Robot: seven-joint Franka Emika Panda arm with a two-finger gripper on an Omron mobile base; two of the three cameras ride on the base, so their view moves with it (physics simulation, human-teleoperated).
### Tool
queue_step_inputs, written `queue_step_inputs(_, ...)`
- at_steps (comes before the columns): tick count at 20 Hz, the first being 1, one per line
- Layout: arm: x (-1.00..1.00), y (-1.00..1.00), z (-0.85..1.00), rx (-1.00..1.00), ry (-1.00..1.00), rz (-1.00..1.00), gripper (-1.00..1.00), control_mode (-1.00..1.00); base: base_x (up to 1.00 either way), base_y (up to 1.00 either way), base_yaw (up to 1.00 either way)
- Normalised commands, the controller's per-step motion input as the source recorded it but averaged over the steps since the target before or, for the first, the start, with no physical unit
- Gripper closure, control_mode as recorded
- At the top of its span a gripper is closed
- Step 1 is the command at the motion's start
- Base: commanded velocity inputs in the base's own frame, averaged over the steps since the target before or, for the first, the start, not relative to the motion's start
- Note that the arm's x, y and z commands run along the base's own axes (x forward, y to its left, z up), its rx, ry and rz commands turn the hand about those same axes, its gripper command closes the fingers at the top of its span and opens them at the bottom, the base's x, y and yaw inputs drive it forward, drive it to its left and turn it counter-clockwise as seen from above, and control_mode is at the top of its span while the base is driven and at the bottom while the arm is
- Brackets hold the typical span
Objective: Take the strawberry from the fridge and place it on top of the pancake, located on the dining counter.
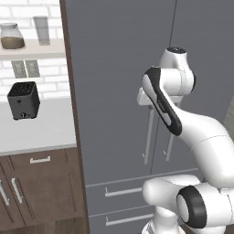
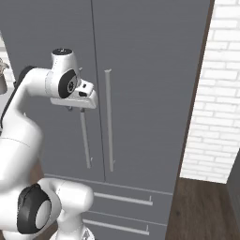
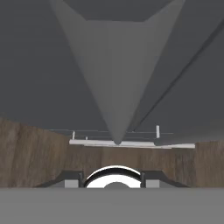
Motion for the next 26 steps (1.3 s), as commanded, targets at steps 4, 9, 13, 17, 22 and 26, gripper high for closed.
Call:
queue_step_inputs(4,-0.04,-0.08,0.0,0.0,-0.02,-0.01,-1.0,-1.0,0.0,0.0,0.0)
queue_step_inputs(9,-0.16,-0.23,0.0,0.0,-0.02,-0.19,-1.0,-1.0,0.0,0.0,0.0)
queue_step_inputs(13,-0.06,-0.16,0.0,0.0,0.0,-0.2,-1.0,-1.0,0.0,0.0,0.0)
queue_step_inputs(17,0.0,0.0,0.0,0.0,0.0,-0.03,-1.0,1.0,0.0,0.0,0.0)
queue_step_inputs(22,0.0,0.0,0.0,0.0,0.0,0.0,-1.0,1.0,0.0,-0.24,0.02)
queue_step_inputs(26,0.0,0.0,0.0,0.0,0.0,0.0,-1.0,1.0,-0.04,-0.39,0.08)
